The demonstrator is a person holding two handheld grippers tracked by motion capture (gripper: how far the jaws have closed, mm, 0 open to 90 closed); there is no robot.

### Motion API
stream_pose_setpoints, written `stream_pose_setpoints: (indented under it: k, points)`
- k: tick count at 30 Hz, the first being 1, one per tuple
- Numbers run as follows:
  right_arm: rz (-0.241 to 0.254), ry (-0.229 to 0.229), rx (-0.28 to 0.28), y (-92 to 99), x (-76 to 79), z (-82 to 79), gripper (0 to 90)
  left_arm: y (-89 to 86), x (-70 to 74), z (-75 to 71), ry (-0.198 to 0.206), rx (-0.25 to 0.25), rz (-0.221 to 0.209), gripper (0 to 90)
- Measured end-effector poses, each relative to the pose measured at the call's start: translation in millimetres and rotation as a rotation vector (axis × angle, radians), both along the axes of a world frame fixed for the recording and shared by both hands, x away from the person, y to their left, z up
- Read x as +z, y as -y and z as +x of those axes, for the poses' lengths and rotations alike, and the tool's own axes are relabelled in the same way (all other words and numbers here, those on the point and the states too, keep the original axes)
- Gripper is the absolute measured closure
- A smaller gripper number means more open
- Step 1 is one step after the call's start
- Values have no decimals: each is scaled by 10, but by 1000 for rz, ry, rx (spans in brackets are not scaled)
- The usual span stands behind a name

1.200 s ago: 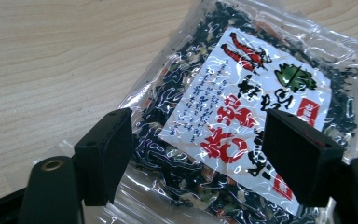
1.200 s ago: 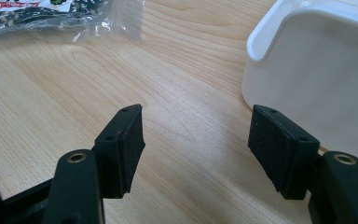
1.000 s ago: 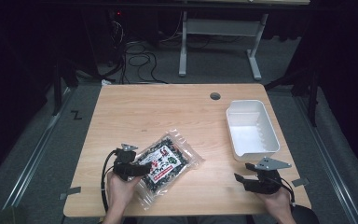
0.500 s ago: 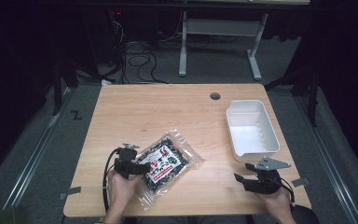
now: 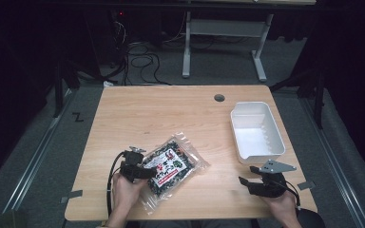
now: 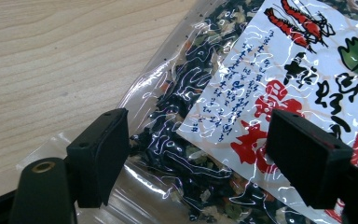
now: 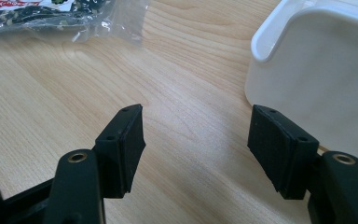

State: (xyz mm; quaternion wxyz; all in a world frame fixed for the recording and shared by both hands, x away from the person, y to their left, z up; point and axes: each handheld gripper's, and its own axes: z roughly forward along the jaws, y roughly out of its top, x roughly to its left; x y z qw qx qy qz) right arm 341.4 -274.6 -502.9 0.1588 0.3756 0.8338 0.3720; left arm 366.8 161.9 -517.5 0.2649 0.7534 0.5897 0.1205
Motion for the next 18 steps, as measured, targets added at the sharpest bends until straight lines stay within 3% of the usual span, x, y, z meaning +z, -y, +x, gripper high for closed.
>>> stream_pose_setpoints:
  k: [10,15,18]
  points:
    - [13,-19,7,-5,4,0,384,64,4,-4,-2,-26,1,219]
    - [-16,-23,34,-31,43,-8,433,127,9,0,-3,-43,3,220]
    - [1,-28,30,-39,75,1,421,183,12,-6,-4,-58,3,221]
